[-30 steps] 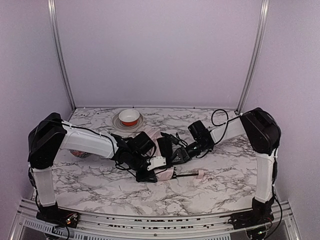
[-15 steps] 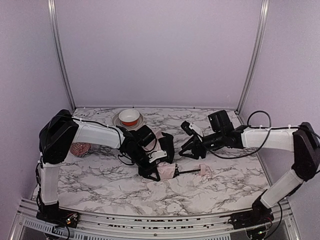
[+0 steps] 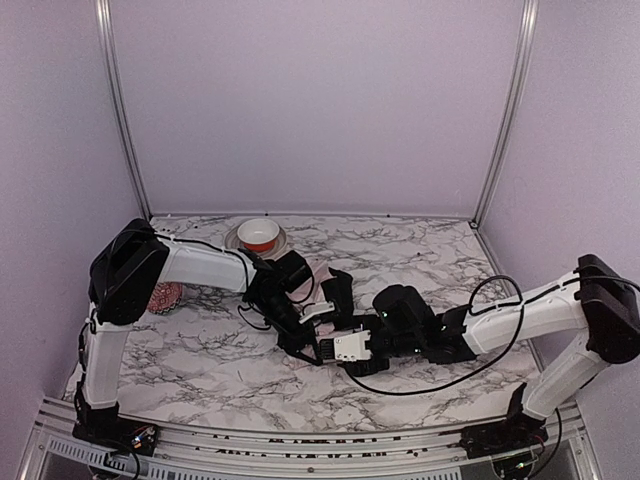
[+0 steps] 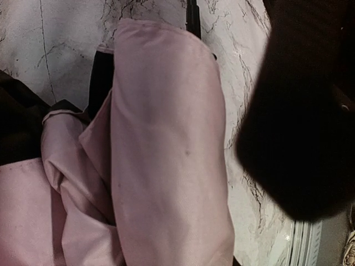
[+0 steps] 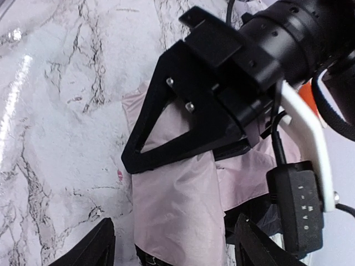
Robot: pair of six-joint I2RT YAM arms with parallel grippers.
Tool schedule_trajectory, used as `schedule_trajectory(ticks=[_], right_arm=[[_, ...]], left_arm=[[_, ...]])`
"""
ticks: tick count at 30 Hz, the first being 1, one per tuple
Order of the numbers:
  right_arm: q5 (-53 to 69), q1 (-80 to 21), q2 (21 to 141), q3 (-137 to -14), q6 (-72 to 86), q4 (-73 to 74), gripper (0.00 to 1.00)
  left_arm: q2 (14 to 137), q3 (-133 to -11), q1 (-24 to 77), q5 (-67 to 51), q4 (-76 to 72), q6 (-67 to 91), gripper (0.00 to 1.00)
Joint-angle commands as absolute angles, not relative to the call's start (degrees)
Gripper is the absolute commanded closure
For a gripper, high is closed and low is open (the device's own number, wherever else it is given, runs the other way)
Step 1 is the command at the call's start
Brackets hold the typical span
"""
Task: Put away the umbrella
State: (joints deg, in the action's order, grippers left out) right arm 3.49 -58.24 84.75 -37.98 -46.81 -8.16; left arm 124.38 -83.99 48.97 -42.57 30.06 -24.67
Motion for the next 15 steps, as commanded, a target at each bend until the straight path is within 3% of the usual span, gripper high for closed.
schedule_trajectory(ticks=[1, 10, 15], right_arm=[[-3.3, -58.8, 88.8, -41.8, -51.0, -8.9, 0.28], [-6.0, -58.8, 96.1, -44.9, -52.6, -5.1, 0.29], [-7.4, -58.9, 98.2, -44.7, -52.3, -4.1, 0.37]], left_arm=[[130.7, -80.6, 49.6, -40.2, 44.8, -21.4, 1.00], [131.5, -81.2, 49.5, -41.6, 45.7, -22.4, 1.00], [132.0, -82.0, 49.3, -42.2, 46.4, -23.1, 1.00]])
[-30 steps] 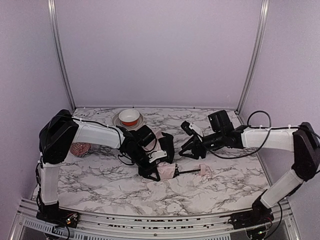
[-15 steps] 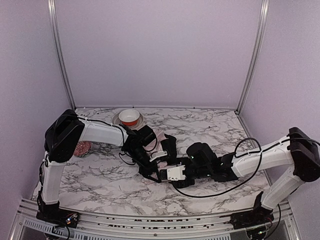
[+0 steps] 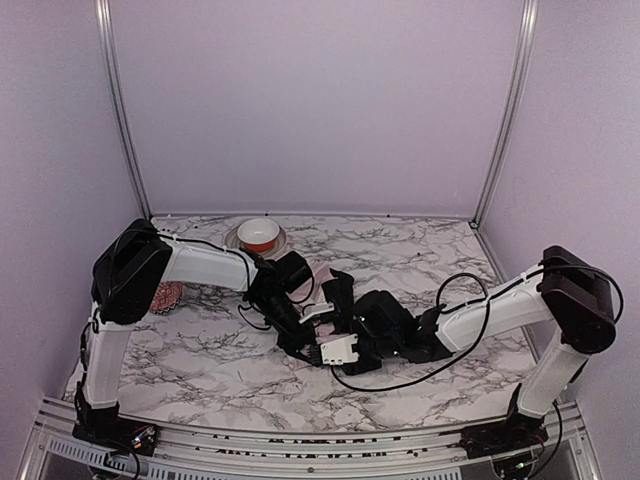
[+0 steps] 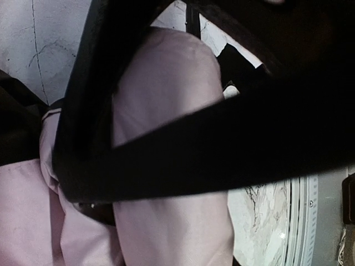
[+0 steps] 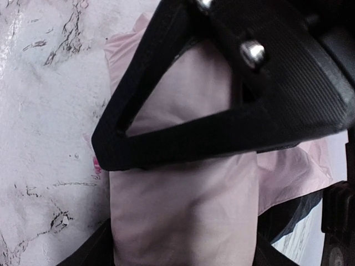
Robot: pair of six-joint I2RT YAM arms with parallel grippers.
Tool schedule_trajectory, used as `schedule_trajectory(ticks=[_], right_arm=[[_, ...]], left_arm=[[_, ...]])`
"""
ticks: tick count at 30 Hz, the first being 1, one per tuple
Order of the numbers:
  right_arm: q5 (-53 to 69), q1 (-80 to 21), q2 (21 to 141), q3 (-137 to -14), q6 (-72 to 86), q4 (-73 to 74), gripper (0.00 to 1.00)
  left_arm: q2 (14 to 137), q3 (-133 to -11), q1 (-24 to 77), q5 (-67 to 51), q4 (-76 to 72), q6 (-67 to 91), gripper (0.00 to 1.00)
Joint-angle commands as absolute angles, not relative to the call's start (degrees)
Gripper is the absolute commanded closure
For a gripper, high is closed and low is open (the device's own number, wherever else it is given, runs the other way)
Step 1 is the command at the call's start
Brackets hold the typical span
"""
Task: Put away the umbrella
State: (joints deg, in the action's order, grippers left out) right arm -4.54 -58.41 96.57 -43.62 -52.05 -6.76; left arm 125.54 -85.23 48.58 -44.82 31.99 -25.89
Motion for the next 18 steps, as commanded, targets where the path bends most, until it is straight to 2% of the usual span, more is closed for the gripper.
schedule_trajectory(ticks=[1, 5, 6, 8, 12, 15, 18], right_arm=[[-7.3, -58.8, 98.4, -44.7, -52.0, -3.8, 0.39], [-6.7, -58.8, 98.6, -44.8, -50.6, -2.7, 0.60], [-6.2, -58.9, 98.5, -44.9, -50.3, -2.3, 0.65], [-5.4, -58.9, 98.4, -44.9, -49.5, -1.3, 0.71], [-4.0, -58.8, 98.8, -45.2, -47.1, 1.5, 0.78], [-2.6, -58.8, 98.8, -45.2, -45.3, 3.3, 0.81], [0.0, -58.5, 98.7, -45.5, -43.8, 5.0, 0.83]], left_arm=[[132.0, -82.1, 49.2, -42.7, 46.6, -23.5, 1.00], [131.6, -82.5, 48.7, -44.2, 46.7, -24.4, 1.00], [131.4, -82.7, 48.5, -44.4, 46.7, -24.5, 0.96], [131.3, -83.7, 48.2, -44.3, 46.0, -23.9, 0.83], [128.3, -83.6, 47.5, -42.7, 41.3, -21.0, 0.50], [121.0, -79.3, 46.9, -38.7, 31.7, -17.4, 0.40], [111.5, -71.6, 46.1, -34.5, 18.3, -13.9, 0.35]])
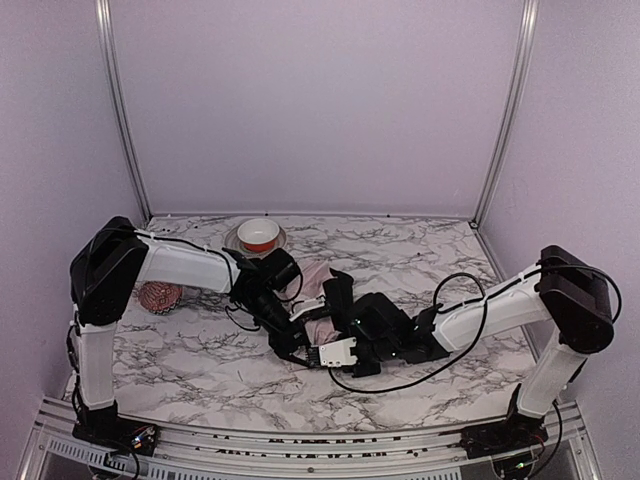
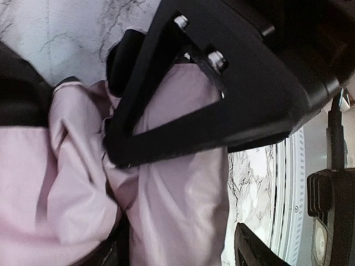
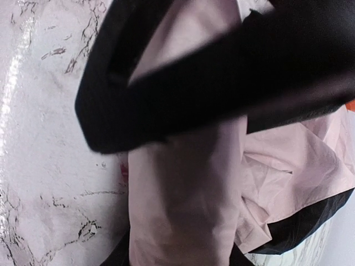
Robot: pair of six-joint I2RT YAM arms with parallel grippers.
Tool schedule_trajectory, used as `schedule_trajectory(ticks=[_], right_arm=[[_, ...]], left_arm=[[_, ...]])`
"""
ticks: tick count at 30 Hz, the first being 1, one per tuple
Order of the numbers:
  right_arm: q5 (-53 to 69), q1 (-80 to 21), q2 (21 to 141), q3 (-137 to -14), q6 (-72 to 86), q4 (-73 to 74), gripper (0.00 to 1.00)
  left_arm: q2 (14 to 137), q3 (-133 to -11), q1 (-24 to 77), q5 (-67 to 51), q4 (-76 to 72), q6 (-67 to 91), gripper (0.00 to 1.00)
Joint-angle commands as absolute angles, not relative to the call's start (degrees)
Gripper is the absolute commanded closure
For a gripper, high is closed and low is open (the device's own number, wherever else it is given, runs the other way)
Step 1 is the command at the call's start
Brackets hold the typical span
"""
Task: Put away the umbrella
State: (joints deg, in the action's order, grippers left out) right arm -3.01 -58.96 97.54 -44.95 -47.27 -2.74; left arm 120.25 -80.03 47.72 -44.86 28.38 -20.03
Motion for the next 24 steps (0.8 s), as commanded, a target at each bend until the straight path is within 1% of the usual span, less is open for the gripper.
schedule_trajectory(ticks=[1, 5, 7, 11, 15, 17, 20, 24], right_arm=[[1.2, -58.2, 98.7, -45.7, -43.1, 5.8, 0.83], [7.6, -56.0, 100.1, -48.4, -39.7, 10.2, 0.84], [11.6, -54.4, 101.1, -50.7, -37.8, 13.7, 0.85], [17.9, -52.1, 103.1, -55.7, -35.2, 22.0, 0.86], [27.6, -49.2, 107.6, -61.4, -34.8, 31.6, 0.84], [32.1, -48.6, 110.9, -64.6, -35.0, 36.5, 0.84], [36.4, -48.6, 115.4, -68.0, -34.8, 41.4, 0.84], [42.6, -44.9, 118.8, -70.5, -33.8, 43.6, 0.84]], left_arm=[[108.0, -68.2, 45.8, -33.1, 13.3, -13.2, 0.33], [94.8, -53.5, 45.8, -27.6, -8.2, -12.6, 0.29], [90.1, -47.8, 45.9, -25.7, -15.2, -13.3, 0.28], [83.8, -42.5, 47.5, -19.8, -16.7, -18.0, 0.33], [78.3, -36.4, 55.0, -9.1, -16.7, -28.6, 0.42], [77.0, -35.5, 57.6, -6.8, -16.7, -32.0, 0.44], [76.5, -35.0, 60.0, -4.9, -16.5, -35.5, 0.43], [80.3, -36.8, 62.6, -4.5, -14.6, -38.8, 0.36]])
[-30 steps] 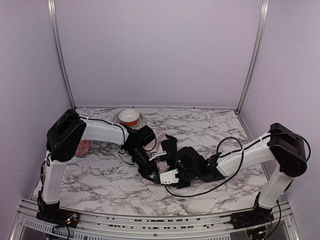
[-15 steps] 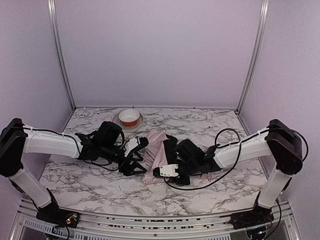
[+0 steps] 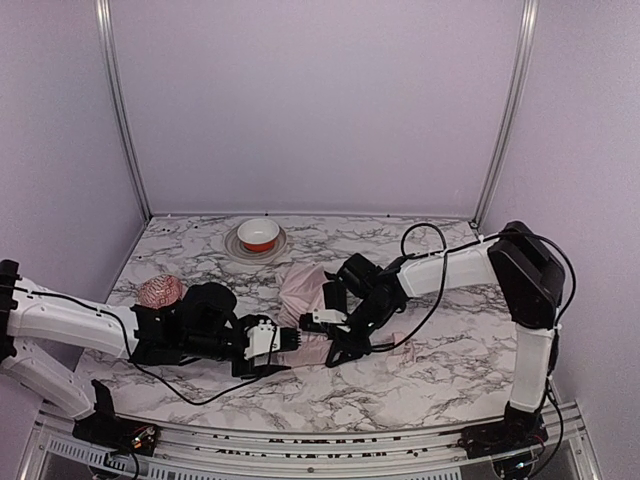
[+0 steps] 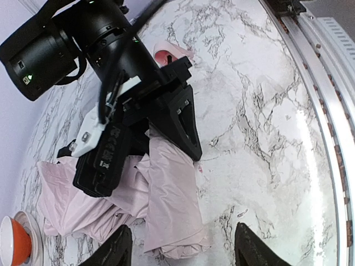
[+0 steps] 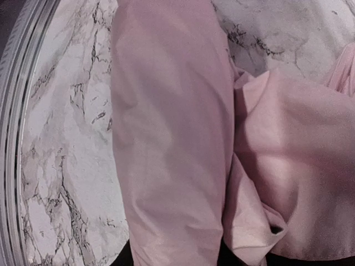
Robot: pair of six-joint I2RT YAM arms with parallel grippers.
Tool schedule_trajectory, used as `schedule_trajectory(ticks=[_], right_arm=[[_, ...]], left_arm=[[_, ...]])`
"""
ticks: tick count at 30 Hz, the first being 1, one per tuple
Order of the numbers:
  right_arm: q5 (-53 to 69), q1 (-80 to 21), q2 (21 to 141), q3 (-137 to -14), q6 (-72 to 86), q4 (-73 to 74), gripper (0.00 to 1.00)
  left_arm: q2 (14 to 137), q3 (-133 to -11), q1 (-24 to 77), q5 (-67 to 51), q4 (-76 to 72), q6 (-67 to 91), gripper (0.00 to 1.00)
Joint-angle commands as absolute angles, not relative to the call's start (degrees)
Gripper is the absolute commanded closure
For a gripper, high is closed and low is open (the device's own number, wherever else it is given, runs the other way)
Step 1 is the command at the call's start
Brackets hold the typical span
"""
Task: Put away the umbrella
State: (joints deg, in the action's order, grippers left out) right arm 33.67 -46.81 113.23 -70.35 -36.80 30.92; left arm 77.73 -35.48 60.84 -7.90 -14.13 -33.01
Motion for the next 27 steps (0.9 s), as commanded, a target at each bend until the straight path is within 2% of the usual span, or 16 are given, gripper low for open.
schedule_trajectory(ticks=[1, 10, 16, 18, 21, 24, 27], right_arm=[[44.0, -44.4, 119.6, -71.1, -33.4, 43.9, 0.84], [50.9, -43.3, 125.3, -75.3, -34.8, 49.1, 0.87], [53.7, -43.2, 126.3, -76.9, -36.7, 51.1, 0.88], [53.8, -43.1, 126.0, -77.1, -36.5, 50.9, 0.88], [53.6, -42.7, 125.0, -77.2, -35.7, 50.2, 0.85], [51.7, -42.4, 123.4, -77.7, -33.6, 48.0, 0.74], [50.5, -41.1, 120.2, -77.7, -30.3, 43.7, 0.63]], left_arm=[[81.9, -37.8, 63.0, -4.6, -13.7, -39.1, 0.35], [95.0, -46.5, 64.2, 3.8, -8.0, -37.4, 0.29], [99.3, -48.3, 64.2, 7.9, -7.6, -38.1, 0.31], [100.7, -48.7, 64.2, 7.9, -4.9, -38.1, 0.38], [102.3, -49.4, 64.2, 7.9, -1.4, -36.7, 0.59], [102.3, -50.0, 64.2, 5.9, 1.0, -34.7, 0.81], [101.7, -50.5, 64.1, 2.1, 2.9, -32.8, 0.89]])
